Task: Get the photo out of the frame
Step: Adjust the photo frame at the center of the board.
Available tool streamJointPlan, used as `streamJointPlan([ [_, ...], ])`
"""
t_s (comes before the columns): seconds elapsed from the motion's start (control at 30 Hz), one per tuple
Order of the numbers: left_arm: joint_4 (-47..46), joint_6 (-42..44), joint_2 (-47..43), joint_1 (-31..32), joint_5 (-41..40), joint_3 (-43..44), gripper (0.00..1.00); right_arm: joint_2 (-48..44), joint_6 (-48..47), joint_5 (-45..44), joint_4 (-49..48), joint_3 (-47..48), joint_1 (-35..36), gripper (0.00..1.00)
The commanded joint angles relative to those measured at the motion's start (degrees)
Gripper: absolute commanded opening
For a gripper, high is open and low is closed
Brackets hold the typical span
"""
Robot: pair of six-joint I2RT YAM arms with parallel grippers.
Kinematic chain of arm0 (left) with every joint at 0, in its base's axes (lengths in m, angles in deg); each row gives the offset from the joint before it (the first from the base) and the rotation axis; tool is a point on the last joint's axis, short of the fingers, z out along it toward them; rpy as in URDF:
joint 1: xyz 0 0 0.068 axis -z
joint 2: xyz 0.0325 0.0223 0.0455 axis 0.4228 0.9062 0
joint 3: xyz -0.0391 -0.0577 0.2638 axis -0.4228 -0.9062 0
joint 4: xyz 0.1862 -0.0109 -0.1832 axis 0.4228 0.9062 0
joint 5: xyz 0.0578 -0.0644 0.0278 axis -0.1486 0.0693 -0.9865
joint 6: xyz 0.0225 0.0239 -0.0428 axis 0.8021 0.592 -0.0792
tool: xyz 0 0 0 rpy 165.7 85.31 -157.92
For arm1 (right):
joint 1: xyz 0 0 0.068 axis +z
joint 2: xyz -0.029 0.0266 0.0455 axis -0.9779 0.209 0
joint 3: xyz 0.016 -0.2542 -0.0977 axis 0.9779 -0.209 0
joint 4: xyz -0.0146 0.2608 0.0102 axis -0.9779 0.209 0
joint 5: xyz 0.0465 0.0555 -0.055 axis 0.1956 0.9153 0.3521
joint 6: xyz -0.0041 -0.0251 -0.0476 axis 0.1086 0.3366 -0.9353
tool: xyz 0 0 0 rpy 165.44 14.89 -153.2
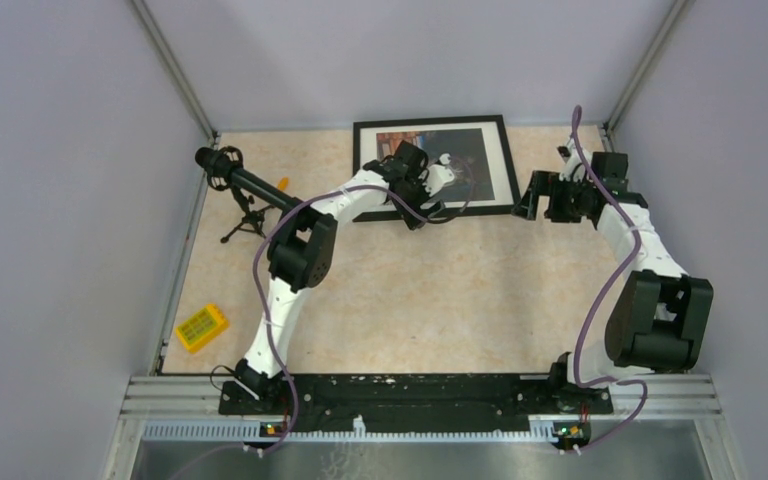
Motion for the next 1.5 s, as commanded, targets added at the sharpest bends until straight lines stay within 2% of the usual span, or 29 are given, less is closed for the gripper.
streamJointPlan([
  [0.0,2.23,-0.57,0.0,-0.2,2.6,0.24,0.96,-2.82,1.96,3.07,1.14,-1.18,-0.36,0.99],
  [0.27,9.09,2.72,-1.78,1.53,9.31,-4.4,0.9,-0.89,1.22,4.1,1.38,-3.03,-1.25,0.99],
  [0.5,9.25,3.08,-6.76,8.57,8.37,-11.13,0.89,2.25,1.04,5.62,1.42,-3.68,-1.37,0.99],
  [0.73,11.44,1.3,-7.01,16.3,13.79,-8.21,0.9,3.73,1.04,4.44,1.36,-4.0,-1.42,0.99],
  [0.9,13.51,2.44,-7.77,18.78,18.84,-4.94,0.91,4.36,1.02,3.49,1.36,-4.09,-1.42,0.99],
  [0.97,13.17,1.83,-8.65,18.26,14.67,-3.47,0.91,4.3,1.04,2.54,1.38,-4.1,-1.42,0.99],
  [1.07,7.42,0.25,-10.73,14.76,6.22,-3.59,0.93,3.88,1.06,1.06,1.27,-4.23,-1.42,0.99],
  [1.3,-0.15,-5.73,-9.49,1.65,3.13,1.68,0.99,3.82,1.96,0.42,0.3,-5.2,-1.9,0.99],
  [1.47,-4.77,-8.24,-5.2,-3.46,0.24,3.99,0.99,5.06,3.18,0.74,-0.66,-6.0,-1.95,0.99],
])
